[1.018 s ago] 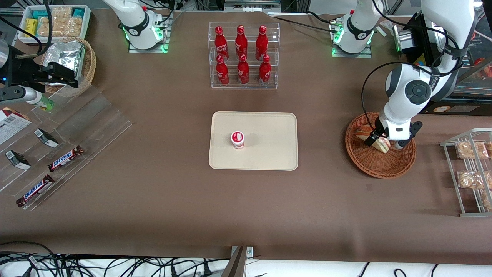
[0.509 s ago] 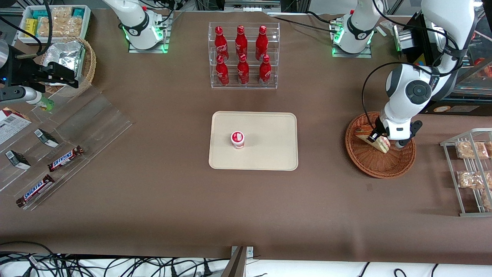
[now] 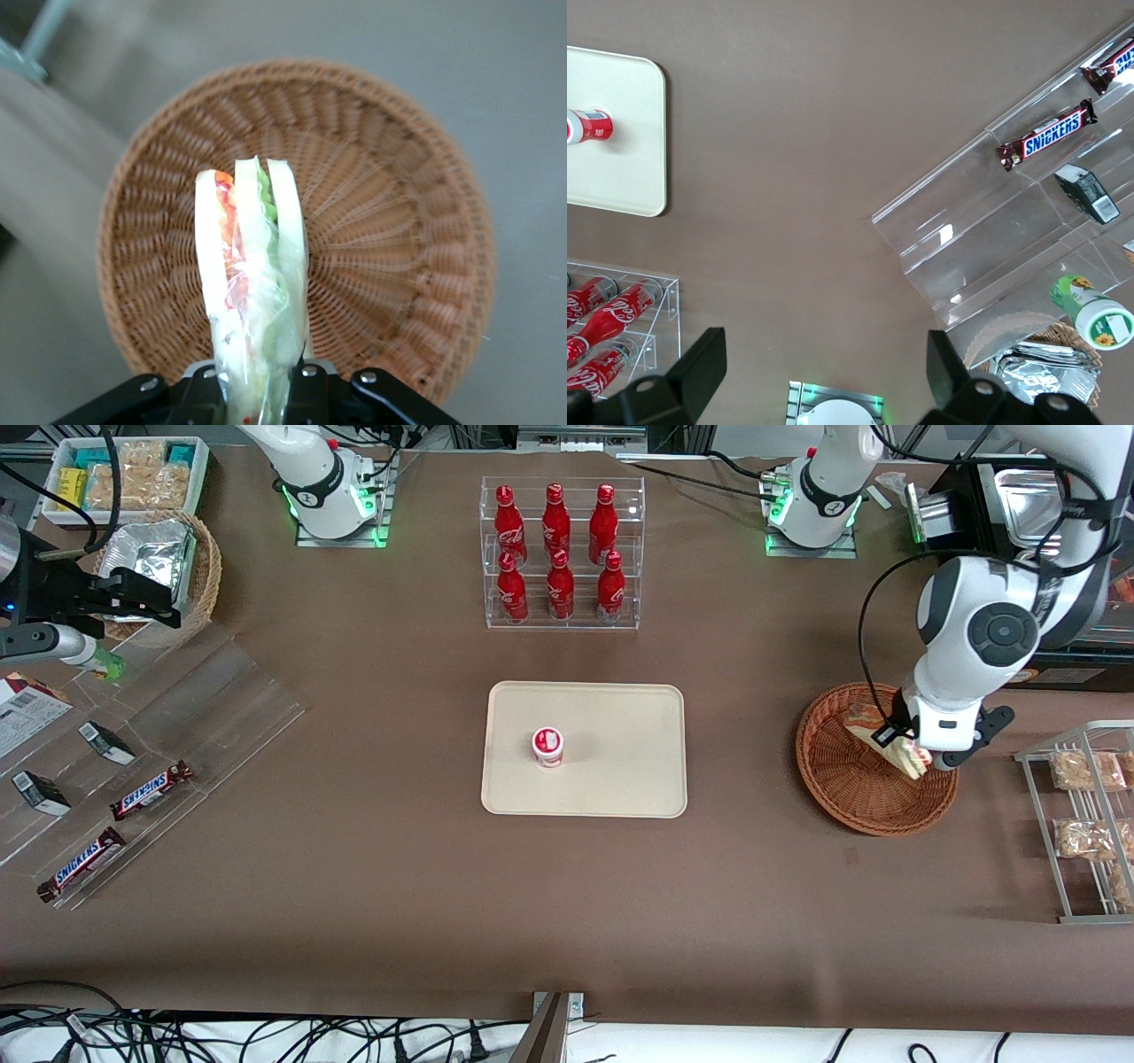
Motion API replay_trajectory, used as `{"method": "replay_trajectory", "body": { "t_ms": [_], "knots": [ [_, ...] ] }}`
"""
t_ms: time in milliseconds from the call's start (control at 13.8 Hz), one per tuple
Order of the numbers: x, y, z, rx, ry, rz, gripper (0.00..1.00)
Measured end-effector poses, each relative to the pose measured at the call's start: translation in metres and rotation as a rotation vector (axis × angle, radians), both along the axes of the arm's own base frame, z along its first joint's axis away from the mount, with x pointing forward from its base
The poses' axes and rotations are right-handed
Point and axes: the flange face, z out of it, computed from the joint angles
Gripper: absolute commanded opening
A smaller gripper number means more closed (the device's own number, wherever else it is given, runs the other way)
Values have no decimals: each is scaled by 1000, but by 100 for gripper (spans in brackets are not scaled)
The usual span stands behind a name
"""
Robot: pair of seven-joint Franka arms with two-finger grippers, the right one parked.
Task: Place sandwich from basket to tray
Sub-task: 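Close the left gripper on the sandwich and lift it from the basket, then carry the sandwich with the left gripper over the cream tray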
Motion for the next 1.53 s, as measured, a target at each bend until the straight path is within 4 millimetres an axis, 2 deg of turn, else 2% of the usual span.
{"method": "replay_trajectory", "body": {
  "t_ms": [145, 364, 655, 800, 1164, 1309, 1527],
  "knots": [
    [15, -19, 39, 7, 5, -61, 0],
    [27, -44, 79, -49, 19, -164, 0],
    [31, -80, 116, -163, 38, -341, 0],
    [27, -108, 126, -219, 44, -500, 0],
    [5, -223, 118, -288, 73, -745, 0],
    [2, -259, 104, -334, 67, -783, 0],
    [-5, -304, 68, -365, 76, -776, 0]
  ]
}}
